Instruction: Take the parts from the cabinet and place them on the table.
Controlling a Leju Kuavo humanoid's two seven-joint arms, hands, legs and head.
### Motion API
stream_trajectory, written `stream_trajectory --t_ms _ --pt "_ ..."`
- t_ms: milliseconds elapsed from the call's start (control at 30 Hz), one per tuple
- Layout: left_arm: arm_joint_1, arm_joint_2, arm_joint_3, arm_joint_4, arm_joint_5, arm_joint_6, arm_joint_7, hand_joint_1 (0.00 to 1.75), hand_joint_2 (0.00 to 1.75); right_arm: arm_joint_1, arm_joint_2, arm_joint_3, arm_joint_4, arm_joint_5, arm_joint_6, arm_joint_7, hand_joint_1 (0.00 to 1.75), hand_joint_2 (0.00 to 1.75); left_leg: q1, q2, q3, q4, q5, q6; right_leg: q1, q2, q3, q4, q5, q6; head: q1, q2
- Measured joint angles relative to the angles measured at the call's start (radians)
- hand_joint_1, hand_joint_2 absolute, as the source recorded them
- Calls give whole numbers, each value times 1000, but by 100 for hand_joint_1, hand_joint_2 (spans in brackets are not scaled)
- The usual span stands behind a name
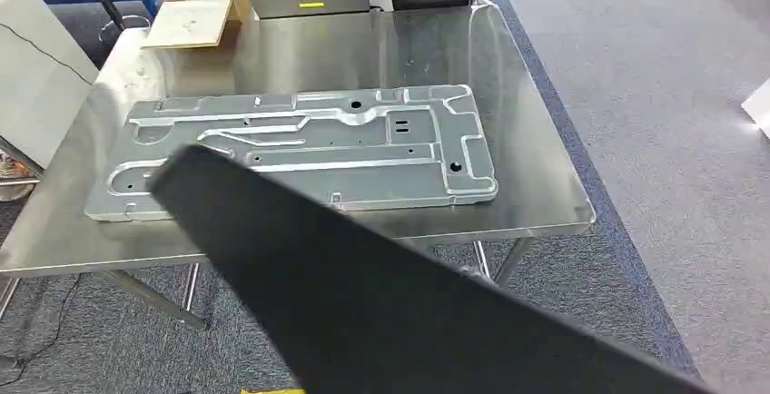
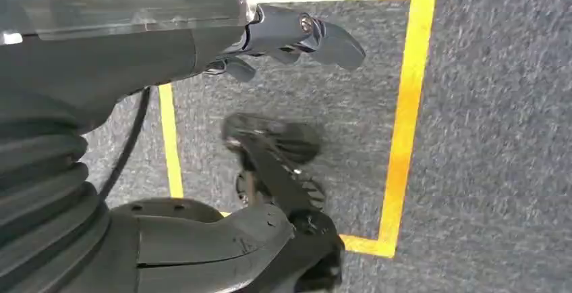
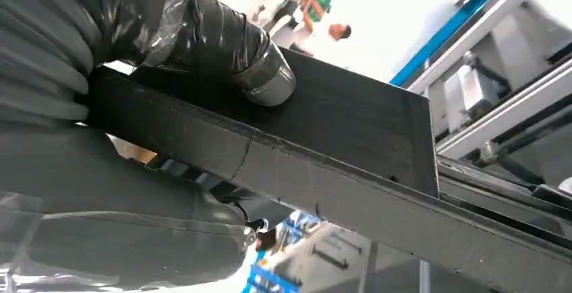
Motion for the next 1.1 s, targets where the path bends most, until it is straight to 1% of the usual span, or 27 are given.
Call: stream_trajectory --t_ms 33,67,133,167,200,233,267,300,333,367,400,433,467,500,567,633,700,733,767,800,833,900,933,967,1000,1067,1100 --pt "0 0 0 0 0 0 0 0 175 -3 -3 -8 0 0 0 0 175 175 -1 0 16 -75 67 5 1 0 14 0 -10 3 0 0" --pt "0 2 0 0 -1 0 0 0 175 -5 -4 -13 0 0 0 0 175 175 -4 1 32 -155 147 17 2 -2 27 0 -20 6 0 0" --pt "0 4 0 0 -2 0 0 0 175 -9 -8 -21 0 2 0 -2 175 175 -14 0 33 -169 132 23 3 -1 28 2 -32 19 -1 0" --pt "1 4 0 0 -3 0 0 0 175 -9 -8 -23 0 3 0 -2 175 175 -15 0 33 -170 153 29 3 0 30 0 -37 25 0 0" --pt "2 5 0 0 -3 0 0 0 175 -10 -9 -25 0 4 0 -2 175 175 -16 -1 35 -170 150 31 3 -1 34 -6 -39 29 -1 0" --pt "1 4 0 0 -3 2 0 0 175 -12 -9 -27 -3 4 0 -3 175 175 -10 -1 39 -181 153 36 7 -1 38 -8 -41 33 -1 0" --pt "0 3 0 0 -2 0 -1 0 175 -13 -11 -30 -6 6 -1 -2 175 175 -3 1 50 -194 159 39 4 0 40 1 -53 38 0 0" --pt "-1 3 0 0 -2 -3 -2 0 175 -19 -14 -33 -8 10 -4 -1 175 175 -1 1 55 -199 157 45 4 -3 20 41 -75 47 0 0" --pt "-3 3 0 0 -3 -4 -3 0 175 -27 -18 -39 -8 17 -8 5 175 175 -1 2 58 -201 155 47 0 -2 -17 105 -105 52 0 0" --pt "-5 3 0 0 -5 -4 -3 0 175 -37 -24 -46 -6 20 -13 19 175 175 -1 2 60 -200 152 51 -5 -2 -67 187 -135 57 0 0" --pt "-6 3 0 0 -7 -5 -3 0 175 -50 -31 -57 -3 19 -17 32 175 175 -1 2 61 -200 148 51 -9 -3 -113 254 -151 61 0 0" --pt "-6 3 0 0 -11 -6 -2 0 175 -69 -40 -73 2 16 -17 45 175 175 -1 2 64 -199 144 51 -13 -3 -147 291 -144 66 0 0" --pt "-6 3 0 0 -16 -10 -1 0 175 -92 -50 -92 8 9 -14 61 175 175 -1 1 69 -199 140 49 -16 -3 -155 280 -112 69 0 0" --pt "-6 3 0 0 -19 -12 0 0 175 -121 -61 -118 19 -3 -11 78 175 175 0 0 78 -198 134 47 -20 -4 -140 222 -55 72 0 0" --pt "-8 2 0 0 -27 -19 0 0 175 -175 -77 -179 41 -27 10 104 175 175 1 -1 95 -196 120 41 -25 -5 -79 56 58 71 0 0" --pt "-12 3 0 0 -30 -22 -2 0 175 -224 -85 -239 69 -45 29 126 175 175 -6 -5 89 -188 113 29 -17 -3 -67 6 43 60 0 0" --pt "-11 3 0 0 -37 -26 -3 0 175 -255 -103 -305 99 -48 49 153 175 175 -5 -5 86 -195 115 21 -13 -3 -72 15 41 51 -1 0" --pt "-10 3 0 0 -39 -29 -3 0 175 -273 -113 -329 114 -43 56 163 175 175 -3 -5 88 -195 114 14 -13 -2 -72 13 42 45 0 0" --pt "-11 3 0 0 -42 -30 -3 0 175 -291 -122 -353 130 -33 60 174 175 175 -1 -4 83 -190 104 8 -23 -3 -66 4 46 37 -1 0" --pt "-12 3 0 0 -47 -32 -3 0 175 -309 -132 -375 146 -22 63 185 175 175 0 0 77 -166 91 5 -21 -4 -61 0 45 34 0 0" --pt "-13 3 -1 0 -48 -35 -4 0 175 -331 -145 -398 167 -10 65 193 175 175 0 0 49 -108 60 3 -21 -7 -59 0 43 26 -1 0" --pt "-13 4 -2 0 -54 -37 -5 0 175 -365 -164 -422 213 19 75 216 175 175 0 0 -40 56 -1 -1 -17 -8 -58 1 40 22 0 0" --pt "-12 4 -2 0 -57 -39 -5 0 175 -377 -174 -425 237 34 76 225 175 175 0 0 -71 105 -7 -1 -15 -7 -58 1 39 20 -1 0" --pt "-11 4 -2 0 -58 -39 -5 0 175 -388 -182 -425 260 51 76 232 175 175 0 0 -82 109 10 0 -14 -7 -56 2 38 19 -1 0" --pt "-11 4 -2 0 -60 -39 -5 0 175 -401 -190 -426 282 74 76 243 175 175 0 0 -71 69 48 4 -12 -6 -53 2 35 19 -1 0" --pt "-14 5 -2 0 -67 -40 -5 0 175 -430 -208 -425 332 146 75 266 175 175 -3 0 -1 -96 148 17 -10 -6 -42 2 29 22 -1 0" --pt "-14 6 -2 0 -69 -40 -5 0 175 -449 -214 -420 356 186 74 277 175 175 -7 0 24 -160 163 28 -11 -6 -40 1 26 25 0 0"
